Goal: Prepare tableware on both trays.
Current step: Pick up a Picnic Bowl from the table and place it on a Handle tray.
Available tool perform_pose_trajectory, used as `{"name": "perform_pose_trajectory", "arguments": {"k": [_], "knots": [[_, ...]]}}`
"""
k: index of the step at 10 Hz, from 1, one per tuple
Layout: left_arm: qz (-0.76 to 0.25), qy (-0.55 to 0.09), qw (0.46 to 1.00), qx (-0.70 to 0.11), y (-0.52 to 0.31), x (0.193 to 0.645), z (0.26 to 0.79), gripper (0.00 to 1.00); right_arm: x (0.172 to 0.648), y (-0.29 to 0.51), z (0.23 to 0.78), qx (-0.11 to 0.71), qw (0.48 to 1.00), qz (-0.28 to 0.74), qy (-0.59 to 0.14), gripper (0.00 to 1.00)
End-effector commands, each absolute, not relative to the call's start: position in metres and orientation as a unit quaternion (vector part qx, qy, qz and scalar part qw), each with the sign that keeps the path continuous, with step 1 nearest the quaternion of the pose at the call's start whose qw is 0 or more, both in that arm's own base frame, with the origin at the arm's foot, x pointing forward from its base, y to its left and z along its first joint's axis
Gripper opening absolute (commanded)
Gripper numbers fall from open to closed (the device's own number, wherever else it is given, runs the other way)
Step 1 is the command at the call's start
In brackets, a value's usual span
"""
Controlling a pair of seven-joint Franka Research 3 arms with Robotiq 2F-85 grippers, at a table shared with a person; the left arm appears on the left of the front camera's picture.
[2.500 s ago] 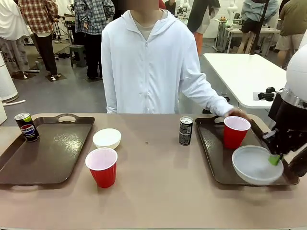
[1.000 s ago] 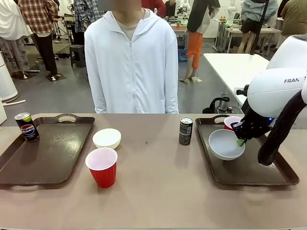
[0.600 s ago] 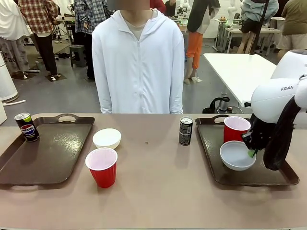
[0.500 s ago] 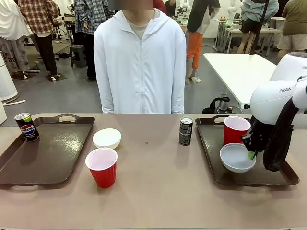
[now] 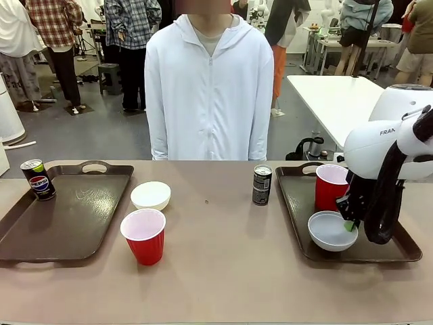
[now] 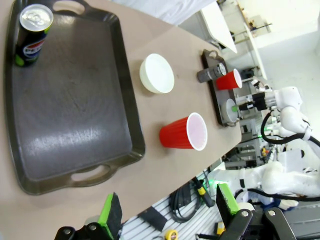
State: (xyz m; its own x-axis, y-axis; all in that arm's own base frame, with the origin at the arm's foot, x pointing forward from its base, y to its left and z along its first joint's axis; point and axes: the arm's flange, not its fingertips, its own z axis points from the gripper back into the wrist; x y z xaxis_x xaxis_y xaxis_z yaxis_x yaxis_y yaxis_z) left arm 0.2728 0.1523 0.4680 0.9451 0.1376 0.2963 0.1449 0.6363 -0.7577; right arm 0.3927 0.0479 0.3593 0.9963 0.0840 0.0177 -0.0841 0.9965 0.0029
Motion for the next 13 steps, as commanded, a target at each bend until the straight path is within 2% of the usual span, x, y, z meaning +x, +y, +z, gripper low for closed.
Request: {"name": "perform_pose_trajectory", "arguments": {"k": [1,2,3,6,7,9,13], "knots": [[-0.002,-0.170,0.886,-0.432,0.153,0.273,0.469,1.00,0.384,0.052,0.377,-0.019,0.999,0.031,-0.005,1.00],[-0.002,-0.170,0.886,-0.432,0.153,0.273,0.469,1.00,0.375,0.052,0.393,-0.026,0.999,0.028,-0.007,0.67],[-0.002,-0.170,0.886,-0.432,0.153,0.273,0.469,1.00,0.364,0.050,0.413,-0.032,0.999,0.035,0.003,1.00],[-0.002,-0.170,0.886,-0.432,0.153,0.273,0.469,1.00,0.331,0.047,0.458,-0.049,0.998,0.029,0.008,1.00],[-0.002,-0.170,0.886,-0.432,0.153,0.273,0.469,1.00,0.316,0.046,0.472,-0.057,0.998,0.036,0.016,0.79],[-0.002,-0.170,0.886,-0.432,0.153,0.273,0.469,1.00,0.311,0.041,0.489,-0.046,0.998,0.045,0.007,0.99],[-0.002,-0.170,0.886,-0.432,0.153,0.273,0.469,1.00,0.315,0.044,0.475,-0.037,0.999,0.037,0.012,0.99]]}}
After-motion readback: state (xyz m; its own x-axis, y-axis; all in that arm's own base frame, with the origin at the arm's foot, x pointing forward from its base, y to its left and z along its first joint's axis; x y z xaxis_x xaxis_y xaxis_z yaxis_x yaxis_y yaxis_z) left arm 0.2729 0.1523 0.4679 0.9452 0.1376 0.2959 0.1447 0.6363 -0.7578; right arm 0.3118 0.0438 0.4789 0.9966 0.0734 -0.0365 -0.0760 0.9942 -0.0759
